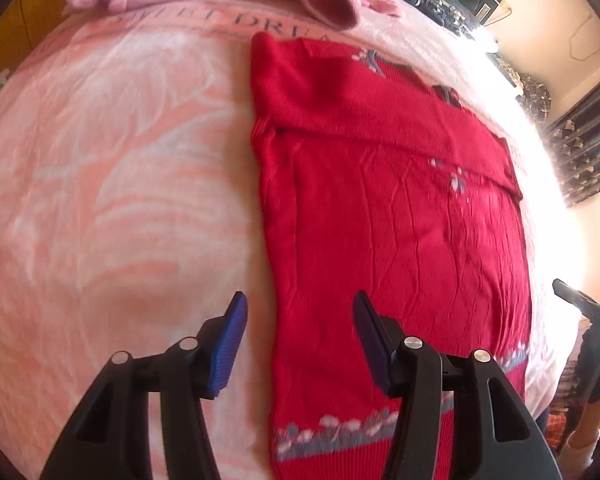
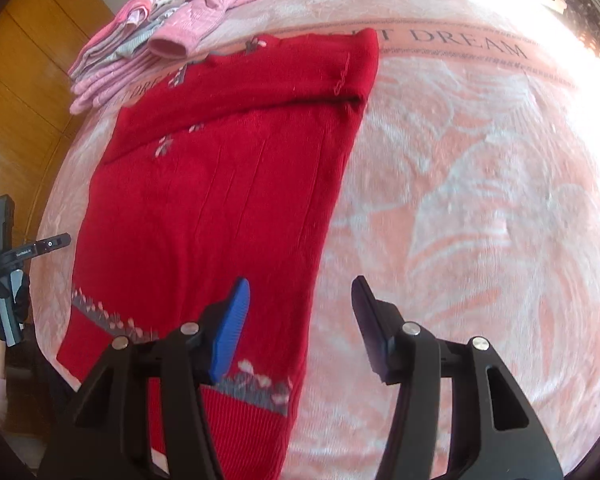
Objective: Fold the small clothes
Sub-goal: 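Move both tools toward the sweater hem band, then grasp the red sweater hem with both tools and lift it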
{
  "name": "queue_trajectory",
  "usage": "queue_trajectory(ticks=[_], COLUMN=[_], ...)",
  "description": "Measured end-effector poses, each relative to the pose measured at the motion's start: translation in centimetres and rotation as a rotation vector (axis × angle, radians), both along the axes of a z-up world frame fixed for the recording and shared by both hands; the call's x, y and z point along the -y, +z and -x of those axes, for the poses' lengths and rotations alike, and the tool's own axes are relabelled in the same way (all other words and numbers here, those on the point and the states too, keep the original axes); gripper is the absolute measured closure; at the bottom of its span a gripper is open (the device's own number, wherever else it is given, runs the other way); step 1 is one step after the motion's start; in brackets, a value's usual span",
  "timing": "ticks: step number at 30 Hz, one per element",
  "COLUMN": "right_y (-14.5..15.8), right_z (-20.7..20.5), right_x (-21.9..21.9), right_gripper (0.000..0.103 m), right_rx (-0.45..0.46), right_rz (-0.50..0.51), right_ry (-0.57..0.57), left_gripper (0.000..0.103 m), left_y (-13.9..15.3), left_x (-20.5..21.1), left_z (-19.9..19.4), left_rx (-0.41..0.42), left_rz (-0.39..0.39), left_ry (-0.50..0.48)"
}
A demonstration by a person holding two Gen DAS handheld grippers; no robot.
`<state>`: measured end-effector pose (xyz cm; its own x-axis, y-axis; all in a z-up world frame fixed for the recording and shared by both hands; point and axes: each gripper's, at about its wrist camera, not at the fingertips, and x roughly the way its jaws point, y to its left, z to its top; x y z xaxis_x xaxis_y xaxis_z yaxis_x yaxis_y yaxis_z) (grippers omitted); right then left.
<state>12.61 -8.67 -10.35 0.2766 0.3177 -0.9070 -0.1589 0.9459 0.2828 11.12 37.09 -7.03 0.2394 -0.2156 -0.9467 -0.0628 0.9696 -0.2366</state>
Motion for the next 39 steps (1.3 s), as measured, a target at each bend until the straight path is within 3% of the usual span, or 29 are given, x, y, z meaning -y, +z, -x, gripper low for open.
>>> queue_trajectory(ticks=[5, 10, 21, 30, 39], right_y=[-1.4, -3.0, -3.9, -4.4, -4.4], right_z=[7.5, 11.4, 13.7, 13.4, 13.2], right_x=[-0.6, -0.8, -2.1, -2.7, -2.4], right_gripper=[0.047, 0.047, 0.045, 0.046, 0.051], right_rx=[-0.067, -0.123, -0.132, -0.150, -0.158], right_rz=[-0.023, -0.040, -0.011, -0.086, -0.119], right_ry=[-0.009, -0.033, -0.022, 0.003, 0.016], left_gripper=[0.048, 0.048, 0.046, 0.047, 0.081], left_y=[-1.3, -1.8, -1.9, -2.5, -3.3], left_x=[0.1, -0.1, 1.6, 2.0, 0.8], left_z=[6.9, 10.2, 12.8, 13.3, 13.6], left_rx=[-0.045, -0.045, -0.063, -0.092, -0.114], left_rz=[0.033, 0.058, 0.138, 0.229, 0.306], left_ry=[-0.019, -0.010, -0.024, -0.011, 0.048])
